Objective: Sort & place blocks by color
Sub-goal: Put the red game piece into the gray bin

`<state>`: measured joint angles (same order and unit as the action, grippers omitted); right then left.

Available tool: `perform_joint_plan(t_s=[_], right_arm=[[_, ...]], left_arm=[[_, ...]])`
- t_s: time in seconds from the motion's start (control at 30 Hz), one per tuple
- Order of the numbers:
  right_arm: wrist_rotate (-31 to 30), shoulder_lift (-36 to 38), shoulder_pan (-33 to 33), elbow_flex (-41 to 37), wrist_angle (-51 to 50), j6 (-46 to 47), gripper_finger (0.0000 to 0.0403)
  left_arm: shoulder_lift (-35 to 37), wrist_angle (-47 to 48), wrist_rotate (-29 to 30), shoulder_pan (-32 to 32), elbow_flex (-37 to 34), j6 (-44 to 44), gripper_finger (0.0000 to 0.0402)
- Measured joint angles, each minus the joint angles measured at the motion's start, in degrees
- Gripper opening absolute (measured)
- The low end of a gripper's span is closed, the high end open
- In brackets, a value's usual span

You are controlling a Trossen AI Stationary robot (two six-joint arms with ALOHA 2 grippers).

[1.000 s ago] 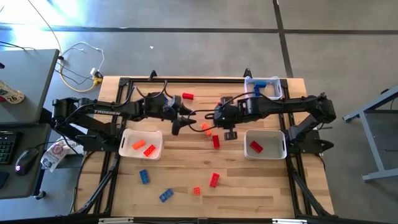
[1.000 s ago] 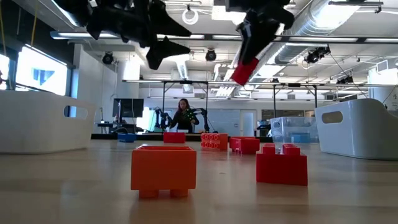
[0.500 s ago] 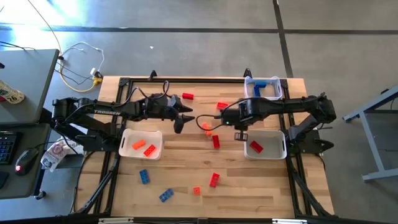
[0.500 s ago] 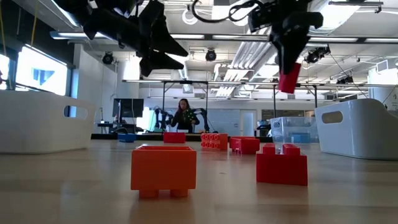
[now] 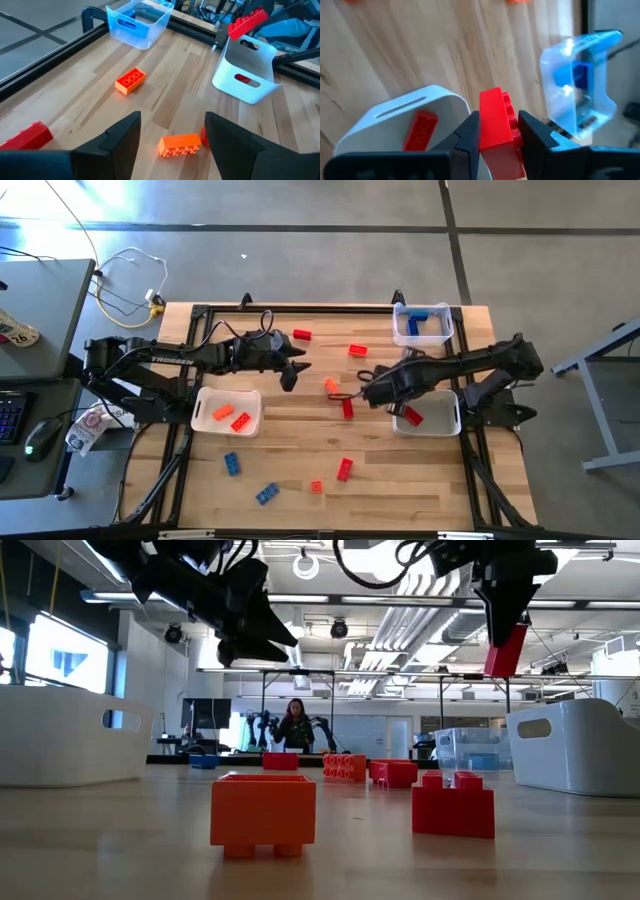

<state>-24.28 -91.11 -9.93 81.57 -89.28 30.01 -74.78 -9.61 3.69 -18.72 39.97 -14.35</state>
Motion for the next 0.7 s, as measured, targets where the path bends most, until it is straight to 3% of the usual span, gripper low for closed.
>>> perform_joint_plan(t_s=[0.3,0.7], right_arm=[[3.54,3.37,-3.54,-12.99,2.88,7.03,0.0084],[11.33,13.76,-9.21,-26.13,17.17,17.16,0.0085]], left_arm=[[0.0,0.88,-0.01,0.0,0.0,0.02,0.0209],[0.0,2.99,-0.01,0.0,0.0,2.59,0.0209]])
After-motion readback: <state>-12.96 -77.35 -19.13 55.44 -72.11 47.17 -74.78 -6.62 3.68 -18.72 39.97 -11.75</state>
